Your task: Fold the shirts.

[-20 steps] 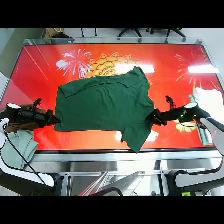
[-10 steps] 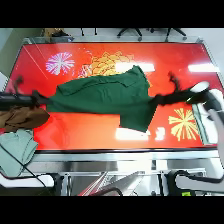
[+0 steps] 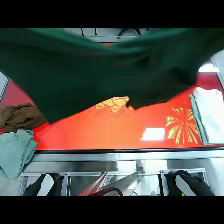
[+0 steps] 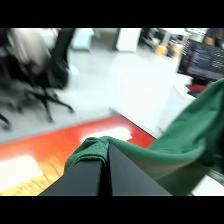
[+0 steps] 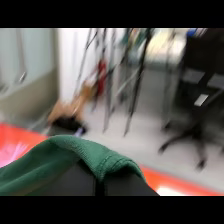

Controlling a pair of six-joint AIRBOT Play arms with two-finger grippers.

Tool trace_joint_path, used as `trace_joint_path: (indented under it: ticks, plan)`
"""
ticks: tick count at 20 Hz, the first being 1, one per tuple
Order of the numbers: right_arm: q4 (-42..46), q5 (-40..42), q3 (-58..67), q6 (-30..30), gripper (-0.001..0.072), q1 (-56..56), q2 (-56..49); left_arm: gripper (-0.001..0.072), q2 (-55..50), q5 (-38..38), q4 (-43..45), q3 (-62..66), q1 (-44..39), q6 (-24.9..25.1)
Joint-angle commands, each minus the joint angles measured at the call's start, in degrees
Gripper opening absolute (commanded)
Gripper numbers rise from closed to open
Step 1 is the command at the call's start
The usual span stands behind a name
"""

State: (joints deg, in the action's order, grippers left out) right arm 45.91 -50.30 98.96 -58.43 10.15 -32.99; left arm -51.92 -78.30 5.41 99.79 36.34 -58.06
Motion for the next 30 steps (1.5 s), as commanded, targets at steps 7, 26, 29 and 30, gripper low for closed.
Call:
trace_joint_path:
  ticks: [7, 26, 29, 30]
  plan:
    - [8.33, 0.11, 5.22, -2.43, 0.0023, 0.09, -7.82, 0.0012, 6.69, 5.18, 13.4, -14.88, -2.08, -0.72]
    - [7.96, 0.5, 1.4, -1.51, 0.0021, 0.61, -62.14, 0.0012, -63.01, 17.77, 34.16, 5.18, -29.09, -7.3]
    - [10.6, -2.54, 1.44, -0.02, 0.0021, 0.63, -62.01, 0.0012, -65.26, 16.63, 38.97, 8.81, -29.83, -9.35]
    - [11.63, -4.0, 1.42, -0.04, 0.0021, 0.63, -62.1, 0.0012, -65.22, 17.88, 42.25, 8.81, -30.1, -10.56]
